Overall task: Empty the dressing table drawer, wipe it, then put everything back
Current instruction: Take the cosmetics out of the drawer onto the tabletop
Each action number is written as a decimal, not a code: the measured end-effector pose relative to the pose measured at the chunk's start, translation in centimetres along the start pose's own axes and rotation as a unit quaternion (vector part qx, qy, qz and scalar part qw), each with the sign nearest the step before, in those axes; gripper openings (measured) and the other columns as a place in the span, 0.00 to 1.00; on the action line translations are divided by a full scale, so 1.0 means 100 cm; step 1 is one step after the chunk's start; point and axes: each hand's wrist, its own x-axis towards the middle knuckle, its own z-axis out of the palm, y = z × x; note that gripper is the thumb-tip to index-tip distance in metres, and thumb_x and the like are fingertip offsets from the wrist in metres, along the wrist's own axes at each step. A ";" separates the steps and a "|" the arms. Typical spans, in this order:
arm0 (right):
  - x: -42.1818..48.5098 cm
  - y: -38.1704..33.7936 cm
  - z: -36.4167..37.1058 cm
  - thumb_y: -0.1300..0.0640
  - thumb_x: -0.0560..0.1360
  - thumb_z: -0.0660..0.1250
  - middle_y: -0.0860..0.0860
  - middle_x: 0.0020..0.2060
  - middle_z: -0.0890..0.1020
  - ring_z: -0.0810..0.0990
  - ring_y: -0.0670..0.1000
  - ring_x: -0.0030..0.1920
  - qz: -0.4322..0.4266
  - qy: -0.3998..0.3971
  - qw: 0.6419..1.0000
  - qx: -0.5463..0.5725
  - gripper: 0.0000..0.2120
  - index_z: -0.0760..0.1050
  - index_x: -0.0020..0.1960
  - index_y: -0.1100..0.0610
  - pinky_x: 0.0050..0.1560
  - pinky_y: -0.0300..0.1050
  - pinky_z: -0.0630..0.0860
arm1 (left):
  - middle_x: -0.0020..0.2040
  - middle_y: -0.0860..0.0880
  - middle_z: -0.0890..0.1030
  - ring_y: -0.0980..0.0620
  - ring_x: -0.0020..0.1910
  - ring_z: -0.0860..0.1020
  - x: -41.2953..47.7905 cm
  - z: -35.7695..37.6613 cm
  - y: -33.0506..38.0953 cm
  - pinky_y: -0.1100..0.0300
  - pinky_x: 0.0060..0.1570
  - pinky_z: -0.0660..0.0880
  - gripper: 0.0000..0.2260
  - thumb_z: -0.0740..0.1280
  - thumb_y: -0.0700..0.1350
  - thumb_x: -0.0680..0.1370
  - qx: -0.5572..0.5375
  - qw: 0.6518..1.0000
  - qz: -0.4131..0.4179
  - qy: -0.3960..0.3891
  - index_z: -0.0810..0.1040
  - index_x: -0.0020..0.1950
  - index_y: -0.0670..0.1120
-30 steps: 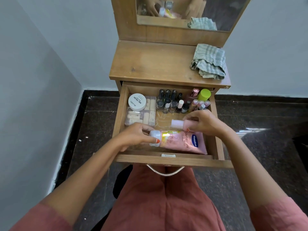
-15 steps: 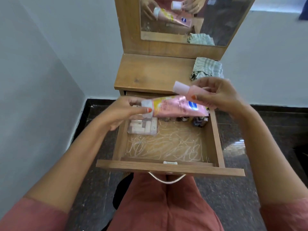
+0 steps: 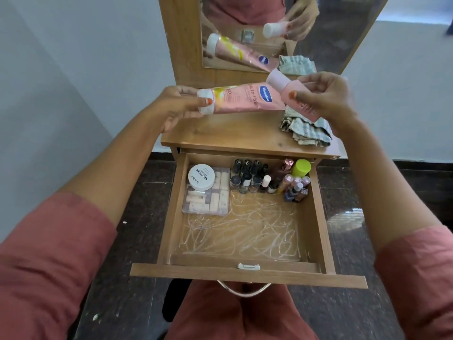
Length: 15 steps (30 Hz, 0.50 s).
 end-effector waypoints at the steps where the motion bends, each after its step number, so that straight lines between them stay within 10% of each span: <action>1: 0.005 0.000 0.000 0.60 0.68 0.73 0.48 0.41 0.80 0.80 0.41 0.36 -0.001 0.007 1.000 -0.002 0.15 0.76 0.53 0.61 0.37 0.33 0.79 | 0.50 0.46 0.80 0.54 0.45 0.81 0.006 0.001 0.001 0.64 0.41 0.81 0.15 0.72 0.38 0.71 0.001 1.000 0.001 0.002 0.74 0.55 0.39; 15: 0.035 0.011 0.012 0.64 0.67 0.73 0.47 0.37 0.80 0.80 0.37 0.32 0.012 -0.028 0.999 -0.029 0.15 0.77 0.53 0.63 0.37 0.32 0.78 | 0.58 0.42 0.78 0.53 0.51 0.80 0.043 0.014 -0.004 0.64 0.46 0.80 0.07 0.70 0.39 0.72 -0.004 1.000 0.010 0.010 0.76 0.48 0.44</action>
